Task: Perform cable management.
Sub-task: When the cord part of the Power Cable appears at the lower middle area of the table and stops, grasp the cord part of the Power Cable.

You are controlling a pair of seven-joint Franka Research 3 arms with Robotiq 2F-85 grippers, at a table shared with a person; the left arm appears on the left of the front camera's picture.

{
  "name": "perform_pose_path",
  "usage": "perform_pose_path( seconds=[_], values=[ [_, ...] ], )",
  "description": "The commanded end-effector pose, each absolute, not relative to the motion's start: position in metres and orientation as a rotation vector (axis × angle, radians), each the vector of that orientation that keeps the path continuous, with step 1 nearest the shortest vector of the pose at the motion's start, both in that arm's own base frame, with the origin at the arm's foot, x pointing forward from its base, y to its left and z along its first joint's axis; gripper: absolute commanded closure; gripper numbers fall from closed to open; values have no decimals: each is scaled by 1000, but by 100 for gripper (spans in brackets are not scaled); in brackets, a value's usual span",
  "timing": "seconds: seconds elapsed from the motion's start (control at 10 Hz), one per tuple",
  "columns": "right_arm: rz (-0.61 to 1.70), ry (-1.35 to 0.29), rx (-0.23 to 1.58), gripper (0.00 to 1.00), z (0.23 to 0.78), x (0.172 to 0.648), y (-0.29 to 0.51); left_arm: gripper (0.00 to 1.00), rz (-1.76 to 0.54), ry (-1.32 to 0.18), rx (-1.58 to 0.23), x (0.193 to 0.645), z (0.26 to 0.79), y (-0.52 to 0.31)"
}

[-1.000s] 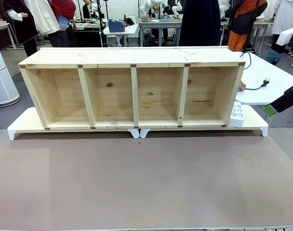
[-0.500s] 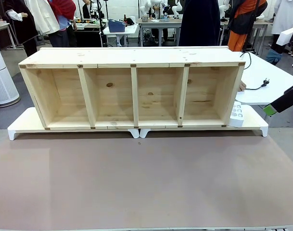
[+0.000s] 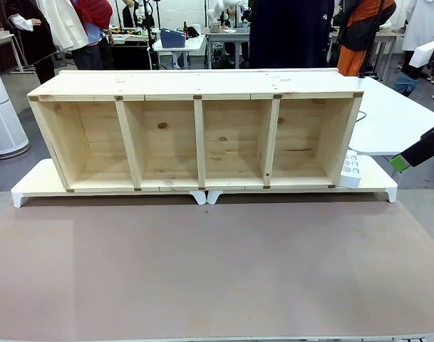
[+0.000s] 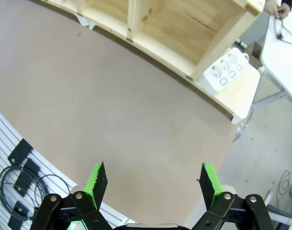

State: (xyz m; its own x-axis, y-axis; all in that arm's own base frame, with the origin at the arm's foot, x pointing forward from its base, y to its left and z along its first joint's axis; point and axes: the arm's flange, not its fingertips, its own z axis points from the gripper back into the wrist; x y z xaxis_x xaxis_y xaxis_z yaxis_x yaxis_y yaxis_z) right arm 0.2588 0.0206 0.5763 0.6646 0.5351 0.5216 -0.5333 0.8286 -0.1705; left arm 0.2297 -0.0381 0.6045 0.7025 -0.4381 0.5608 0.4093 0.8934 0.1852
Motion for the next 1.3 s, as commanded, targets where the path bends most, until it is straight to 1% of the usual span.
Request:
perform_pose_path(
  seconds=[0.0, 1.2],
  values=[
    [600, -598, -5, 0, 576, 263, 22, 0, -474, -648, 43, 231, 606, -40],
    [600, -598, -5, 0, 576, 263, 22, 0, -474, -648, 43, 231, 606, -40]
  ],
)
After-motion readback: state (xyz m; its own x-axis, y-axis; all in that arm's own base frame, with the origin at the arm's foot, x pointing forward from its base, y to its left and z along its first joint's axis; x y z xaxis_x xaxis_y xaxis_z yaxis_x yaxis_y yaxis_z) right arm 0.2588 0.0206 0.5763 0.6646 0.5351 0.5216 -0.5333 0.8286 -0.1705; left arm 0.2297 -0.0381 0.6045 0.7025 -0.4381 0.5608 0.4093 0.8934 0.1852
